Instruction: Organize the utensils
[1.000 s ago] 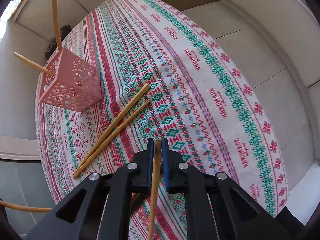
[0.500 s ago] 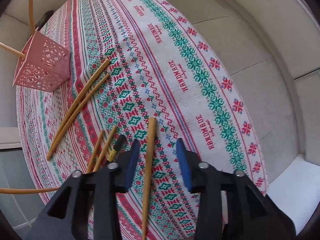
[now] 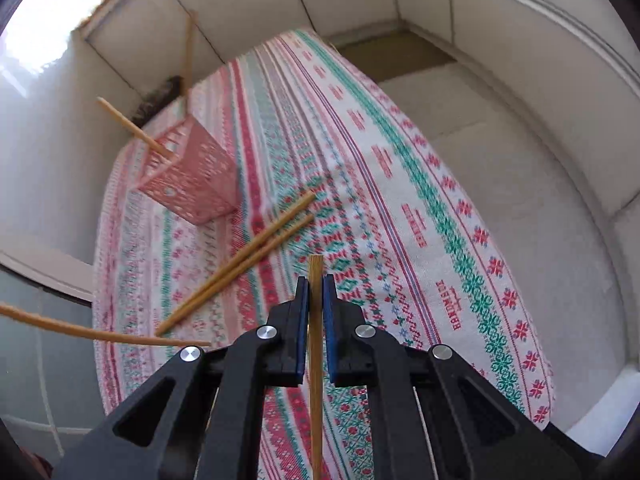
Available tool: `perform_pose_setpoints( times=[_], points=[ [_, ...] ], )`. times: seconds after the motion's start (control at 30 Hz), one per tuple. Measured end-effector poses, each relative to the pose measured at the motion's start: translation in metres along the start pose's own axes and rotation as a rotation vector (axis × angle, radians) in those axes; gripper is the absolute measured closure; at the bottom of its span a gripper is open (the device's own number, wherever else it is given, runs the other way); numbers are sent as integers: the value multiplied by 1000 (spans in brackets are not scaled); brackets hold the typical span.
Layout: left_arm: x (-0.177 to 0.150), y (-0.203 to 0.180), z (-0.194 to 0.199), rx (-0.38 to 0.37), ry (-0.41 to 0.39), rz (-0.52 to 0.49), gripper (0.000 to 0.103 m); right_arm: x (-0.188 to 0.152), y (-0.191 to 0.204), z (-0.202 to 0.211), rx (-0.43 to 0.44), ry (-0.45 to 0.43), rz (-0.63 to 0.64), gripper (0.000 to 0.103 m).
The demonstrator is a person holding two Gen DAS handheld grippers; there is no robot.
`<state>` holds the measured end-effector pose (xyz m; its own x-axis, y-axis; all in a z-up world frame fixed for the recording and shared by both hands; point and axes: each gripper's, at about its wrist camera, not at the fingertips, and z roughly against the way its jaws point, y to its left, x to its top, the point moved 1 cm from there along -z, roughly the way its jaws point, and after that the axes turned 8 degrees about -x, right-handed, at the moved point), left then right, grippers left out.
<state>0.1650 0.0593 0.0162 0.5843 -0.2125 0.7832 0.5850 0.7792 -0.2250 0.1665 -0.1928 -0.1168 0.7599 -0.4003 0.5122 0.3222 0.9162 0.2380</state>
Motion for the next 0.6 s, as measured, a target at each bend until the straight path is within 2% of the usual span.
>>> perform_pose_setpoints(
  times=[0.1, 0.23, 0.4, 0.6],
  points=[
    [-1, -8, 1, 16, -6, 26, 96, 6, 8, 48, 69, -134, 45, 95],
    [1, -23, 7, 50, -21, 28, 96, 13, 23, 98, 138, -252, 93, 96],
    [10, -39, 18, 93, -53, 13, 96, 23, 30, 139, 198, -323, 112, 95],
    [31, -51, 33, 152, -97, -25, 96, 50, 35, 172, 233, -397, 95, 95]
  ],
)
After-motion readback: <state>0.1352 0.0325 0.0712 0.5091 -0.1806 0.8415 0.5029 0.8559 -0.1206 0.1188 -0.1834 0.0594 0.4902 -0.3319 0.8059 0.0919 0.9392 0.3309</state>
